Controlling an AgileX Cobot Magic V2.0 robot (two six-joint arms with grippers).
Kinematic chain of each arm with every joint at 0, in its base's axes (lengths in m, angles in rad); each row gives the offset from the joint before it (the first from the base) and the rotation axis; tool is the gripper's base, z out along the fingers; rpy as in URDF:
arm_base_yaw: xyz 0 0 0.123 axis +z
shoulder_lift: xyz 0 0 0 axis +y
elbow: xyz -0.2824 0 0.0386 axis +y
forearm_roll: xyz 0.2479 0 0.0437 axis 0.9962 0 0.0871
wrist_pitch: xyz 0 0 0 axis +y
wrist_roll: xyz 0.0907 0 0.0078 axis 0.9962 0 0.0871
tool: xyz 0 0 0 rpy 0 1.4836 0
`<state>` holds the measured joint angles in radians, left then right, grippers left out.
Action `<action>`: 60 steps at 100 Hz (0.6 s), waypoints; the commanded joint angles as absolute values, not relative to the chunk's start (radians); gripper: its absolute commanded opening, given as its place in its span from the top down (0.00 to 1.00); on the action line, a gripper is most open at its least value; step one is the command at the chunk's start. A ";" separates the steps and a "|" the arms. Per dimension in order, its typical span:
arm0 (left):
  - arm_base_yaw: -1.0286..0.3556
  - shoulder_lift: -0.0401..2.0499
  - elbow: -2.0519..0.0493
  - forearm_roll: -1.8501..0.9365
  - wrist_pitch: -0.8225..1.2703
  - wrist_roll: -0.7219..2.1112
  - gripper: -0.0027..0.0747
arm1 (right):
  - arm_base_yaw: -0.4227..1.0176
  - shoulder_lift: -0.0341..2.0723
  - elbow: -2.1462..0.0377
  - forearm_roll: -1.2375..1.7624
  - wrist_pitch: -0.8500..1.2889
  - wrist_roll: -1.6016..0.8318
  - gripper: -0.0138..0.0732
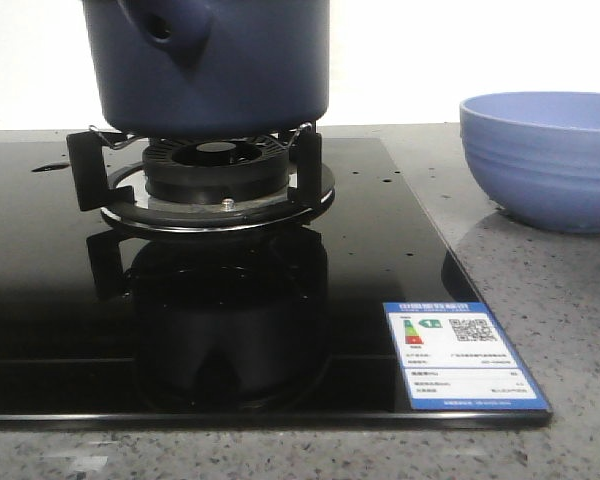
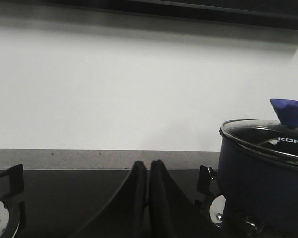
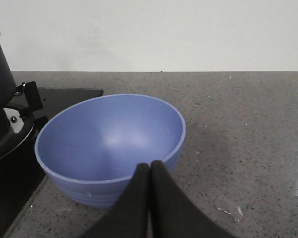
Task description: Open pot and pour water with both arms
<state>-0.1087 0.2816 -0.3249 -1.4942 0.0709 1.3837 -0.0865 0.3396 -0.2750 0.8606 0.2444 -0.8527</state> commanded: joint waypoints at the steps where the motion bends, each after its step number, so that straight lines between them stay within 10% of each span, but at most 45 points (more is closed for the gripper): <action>1: -0.116 0.297 -0.349 -1.449 0.054 1.302 0.99 | -0.094 0.344 -0.302 0.882 0.200 -0.862 0.90; 25: -0.116 0.301 -0.323 -0.306 -0.047 0.123 0.99 | -0.094 0.344 -0.302 0.882 0.200 -0.862 0.90; 60: -0.099 0.117 -0.123 -0.169 -0.056 -0.014 0.99 | -0.094 0.344 -0.302 0.882 0.200 -0.862 0.90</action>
